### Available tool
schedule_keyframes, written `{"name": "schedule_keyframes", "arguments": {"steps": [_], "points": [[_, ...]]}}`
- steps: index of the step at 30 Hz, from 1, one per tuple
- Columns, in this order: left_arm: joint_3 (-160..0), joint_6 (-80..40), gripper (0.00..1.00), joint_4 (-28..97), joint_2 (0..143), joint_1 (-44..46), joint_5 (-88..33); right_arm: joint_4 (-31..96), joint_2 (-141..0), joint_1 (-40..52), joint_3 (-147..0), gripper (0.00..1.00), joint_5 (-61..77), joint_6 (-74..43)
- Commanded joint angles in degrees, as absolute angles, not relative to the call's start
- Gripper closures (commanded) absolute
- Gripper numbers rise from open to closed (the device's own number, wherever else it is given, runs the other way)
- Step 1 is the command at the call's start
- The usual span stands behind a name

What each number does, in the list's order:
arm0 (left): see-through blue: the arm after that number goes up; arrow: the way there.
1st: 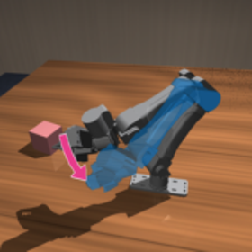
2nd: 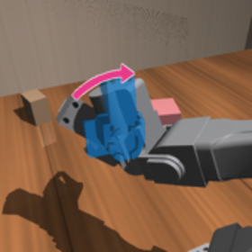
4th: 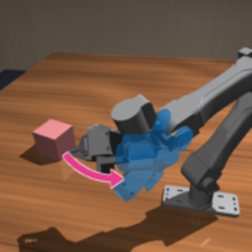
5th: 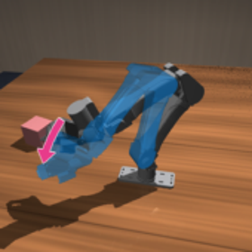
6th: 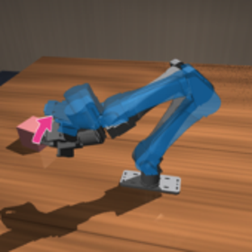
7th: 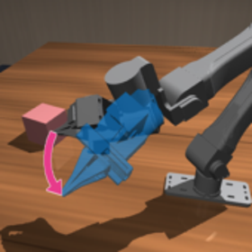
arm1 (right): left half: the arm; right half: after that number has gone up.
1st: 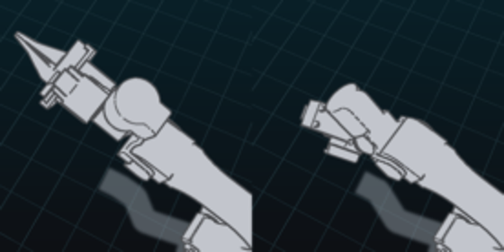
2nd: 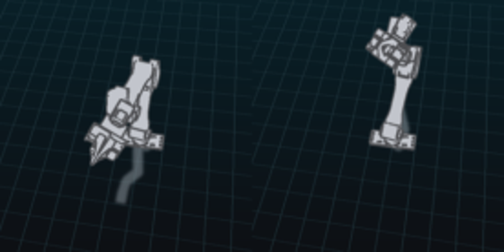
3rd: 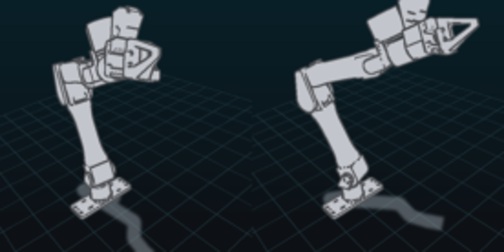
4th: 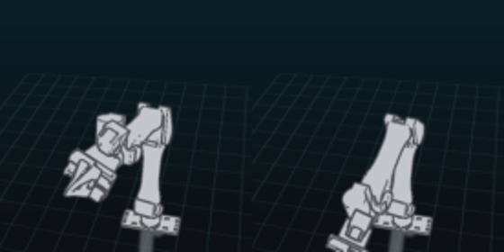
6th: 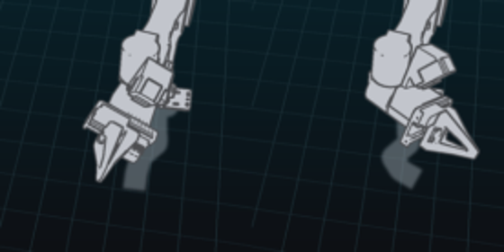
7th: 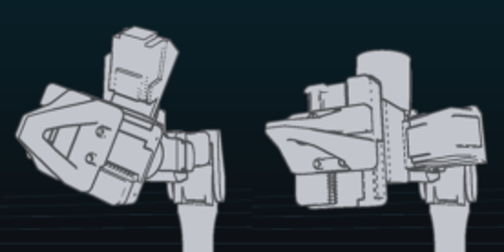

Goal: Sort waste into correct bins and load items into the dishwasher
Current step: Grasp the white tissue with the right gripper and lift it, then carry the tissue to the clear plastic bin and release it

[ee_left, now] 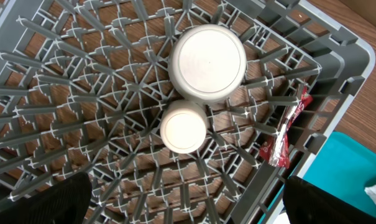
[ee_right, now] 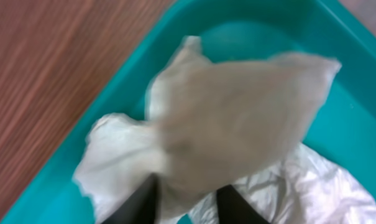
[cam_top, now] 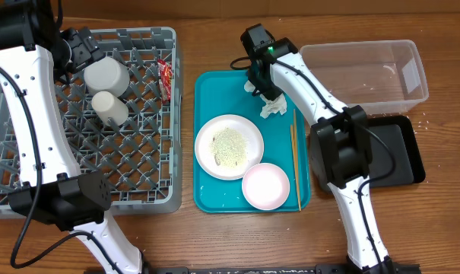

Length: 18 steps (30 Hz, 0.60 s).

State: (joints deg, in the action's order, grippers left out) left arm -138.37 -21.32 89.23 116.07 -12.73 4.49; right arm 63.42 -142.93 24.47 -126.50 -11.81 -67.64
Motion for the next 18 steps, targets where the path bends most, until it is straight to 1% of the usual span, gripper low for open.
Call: {"name": "schedule_keyframes", "arguments": {"steps": [1,2,4,5,13,18], "points": [[-138.47,-22.33,0.0,89.34,116.36,-12.36,4.27,63.51,-143.79,24.36,-126.45,0.83,-11.97,-67.18],[-138.47,-22.33,0.0,89.34,116.36,-12.36,4.27,63.51,-143.61,24.36,-126.82,0.85,-11.97,-66.48],[-138.47,-22.33,0.0,89.34,116.36,-12.36,4.29,63.61,-142.61,24.29,-128.18,0.95,-11.97,-63.48],[-138.47,-22.31,0.0,89.34,116.36,-12.36,4.27,63.72,-142.19,24.29,-128.6,0.96,-11.97,-62.59],[-138.47,-22.33,0.0,89.32,116.36,-12.36,4.29,69.52,-133.95,24.12,-134.69,0.96,-12.03,-60.49],[-138.47,-22.31,0.0,89.34,116.36,-12.36,4.27,69.84,-127.52,22.22,-136.0,0.96,-11.99,-54.28]]}}
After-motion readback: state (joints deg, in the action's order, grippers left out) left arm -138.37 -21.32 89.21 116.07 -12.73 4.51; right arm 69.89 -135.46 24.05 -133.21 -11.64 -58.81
